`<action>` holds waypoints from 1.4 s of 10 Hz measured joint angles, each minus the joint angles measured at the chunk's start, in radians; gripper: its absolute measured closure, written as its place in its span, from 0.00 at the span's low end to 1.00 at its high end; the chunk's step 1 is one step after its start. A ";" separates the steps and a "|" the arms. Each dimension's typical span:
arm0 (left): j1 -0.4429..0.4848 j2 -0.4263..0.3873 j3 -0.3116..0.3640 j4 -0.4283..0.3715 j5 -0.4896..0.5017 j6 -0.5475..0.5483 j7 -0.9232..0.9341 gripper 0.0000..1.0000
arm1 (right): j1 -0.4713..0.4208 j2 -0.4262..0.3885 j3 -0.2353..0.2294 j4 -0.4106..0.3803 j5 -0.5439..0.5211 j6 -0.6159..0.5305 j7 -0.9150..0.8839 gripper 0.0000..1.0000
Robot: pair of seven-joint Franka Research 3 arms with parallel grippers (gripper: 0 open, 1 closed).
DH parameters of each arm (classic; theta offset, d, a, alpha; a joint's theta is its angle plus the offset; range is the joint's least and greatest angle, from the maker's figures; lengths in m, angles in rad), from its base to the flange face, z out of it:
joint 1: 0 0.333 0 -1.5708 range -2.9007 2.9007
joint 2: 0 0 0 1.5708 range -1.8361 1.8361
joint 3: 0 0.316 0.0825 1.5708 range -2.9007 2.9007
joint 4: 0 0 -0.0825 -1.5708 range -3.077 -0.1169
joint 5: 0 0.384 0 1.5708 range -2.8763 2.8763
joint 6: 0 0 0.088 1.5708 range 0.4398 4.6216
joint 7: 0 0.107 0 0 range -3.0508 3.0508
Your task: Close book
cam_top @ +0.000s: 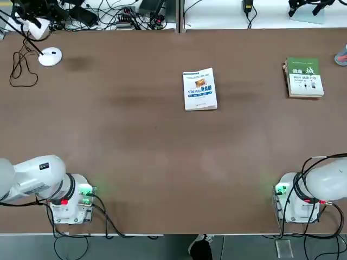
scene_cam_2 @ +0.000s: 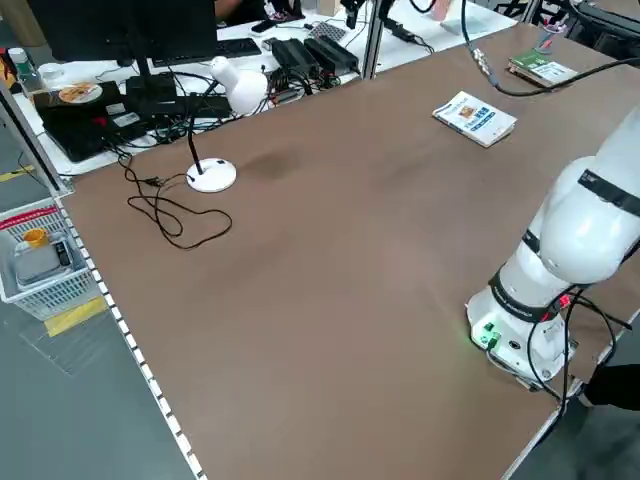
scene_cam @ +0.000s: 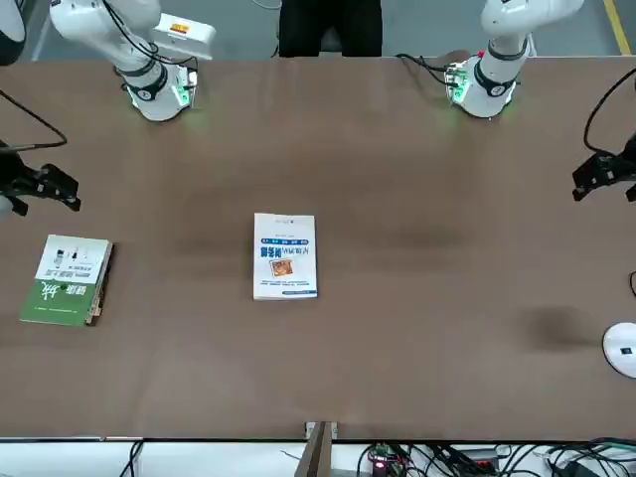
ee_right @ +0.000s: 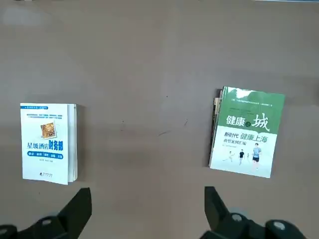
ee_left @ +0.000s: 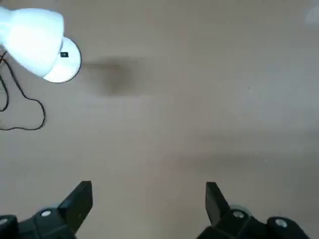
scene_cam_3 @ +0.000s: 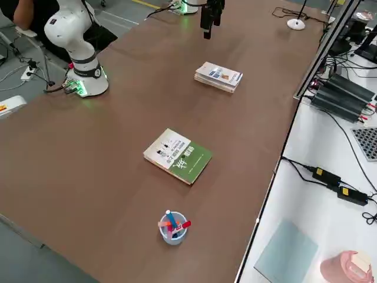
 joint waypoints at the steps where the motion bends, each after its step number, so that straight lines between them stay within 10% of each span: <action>1: 0.005 0.000 0.000 0.012 0.001 -0.022 0.001 0.00 | 0.000 0.000 0.000 -0.001 0.000 0.000 0.000 0.00; 14: 0.048 0.070 0.000 0.131 -0.006 -0.181 0.028 0.00 | 0.000 -0.002 0.001 -0.008 0.000 -0.001 0.033 0.00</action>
